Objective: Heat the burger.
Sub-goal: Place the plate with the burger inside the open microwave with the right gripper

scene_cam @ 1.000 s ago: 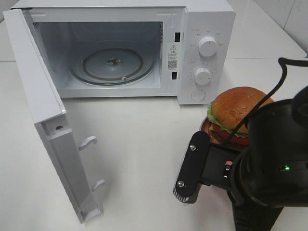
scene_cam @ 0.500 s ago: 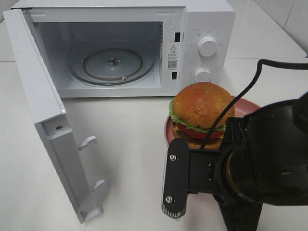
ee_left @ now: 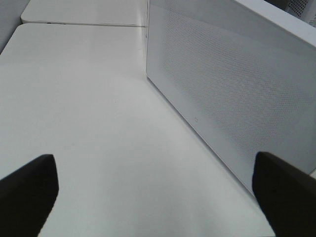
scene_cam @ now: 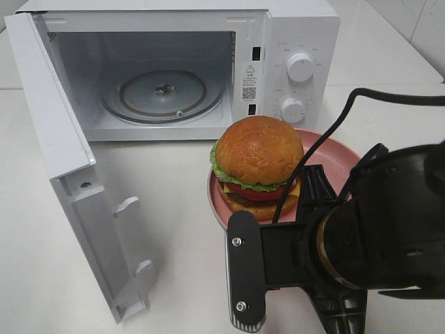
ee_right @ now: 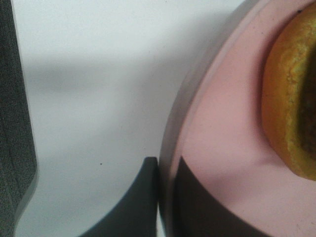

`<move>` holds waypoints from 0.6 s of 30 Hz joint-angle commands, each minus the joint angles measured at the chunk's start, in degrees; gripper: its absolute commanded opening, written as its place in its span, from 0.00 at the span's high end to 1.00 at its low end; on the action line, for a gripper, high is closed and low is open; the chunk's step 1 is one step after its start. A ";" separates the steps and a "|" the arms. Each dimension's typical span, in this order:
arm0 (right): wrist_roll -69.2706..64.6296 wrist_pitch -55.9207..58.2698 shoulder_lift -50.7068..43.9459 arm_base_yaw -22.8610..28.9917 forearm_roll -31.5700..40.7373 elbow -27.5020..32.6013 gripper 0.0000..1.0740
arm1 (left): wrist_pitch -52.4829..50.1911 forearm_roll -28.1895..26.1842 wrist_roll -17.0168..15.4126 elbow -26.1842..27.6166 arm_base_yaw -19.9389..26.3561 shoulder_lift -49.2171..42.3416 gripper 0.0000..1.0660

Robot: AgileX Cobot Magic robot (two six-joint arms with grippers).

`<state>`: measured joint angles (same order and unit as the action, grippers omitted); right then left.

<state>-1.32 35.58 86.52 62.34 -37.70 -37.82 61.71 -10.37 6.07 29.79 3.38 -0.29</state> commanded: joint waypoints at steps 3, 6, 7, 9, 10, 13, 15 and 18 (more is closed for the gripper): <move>1.83 -4.07 -0.46 -0.11 -3.61 0.00 1.00 | -0.11 -0.29 -0.11 -0.06 0.11 -0.97 0.06; 4.93 -5.27 -0.46 -1.20 -3.55 0.00 1.00 | -0.11 -0.29 -0.11 -0.06 0.11 -0.97 0.06; 4.93 -5.27 -0.46 -1.20 -3.55 0.00 1.00 | -0.11 -0.29 -0.11 -0.06 0.11 -0.97 0.06; 8.71 -6.07 -0.46 -2.58 -3.15 0.00 1.00 | -0.11 -0.29 -0.11 -0.06 0.11 -0.97 0.06; 8.71 -6.07 -0.46 -2.58 -3.15 0.00 1.00 | -0.11 -0.29 -0.11 -0.06 0.11 -0.97 0.06; 15.64 -8.08 -0.46 -4.30 -0.34 0.00 1.00 | -0.11 -0.29 -0.11 -0.06 0.11 -0.97 0.06; 17.53 -8.71 -0.46 -4.70 0.46 0.00 1.00 | -0.11 -0.29 -0.11 -0.06 0.11 -0.97 0.06; 22.06 -10.20 -0.46 -6.02 1.72 0.00 1.00 | -0.11 -0.29 -0.11 -0.06 0.11 -0.97 0.06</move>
<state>19.08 27.33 86.52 56.72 -34.61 -37.59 61.71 -10.37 6.07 29.79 3.38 -0.29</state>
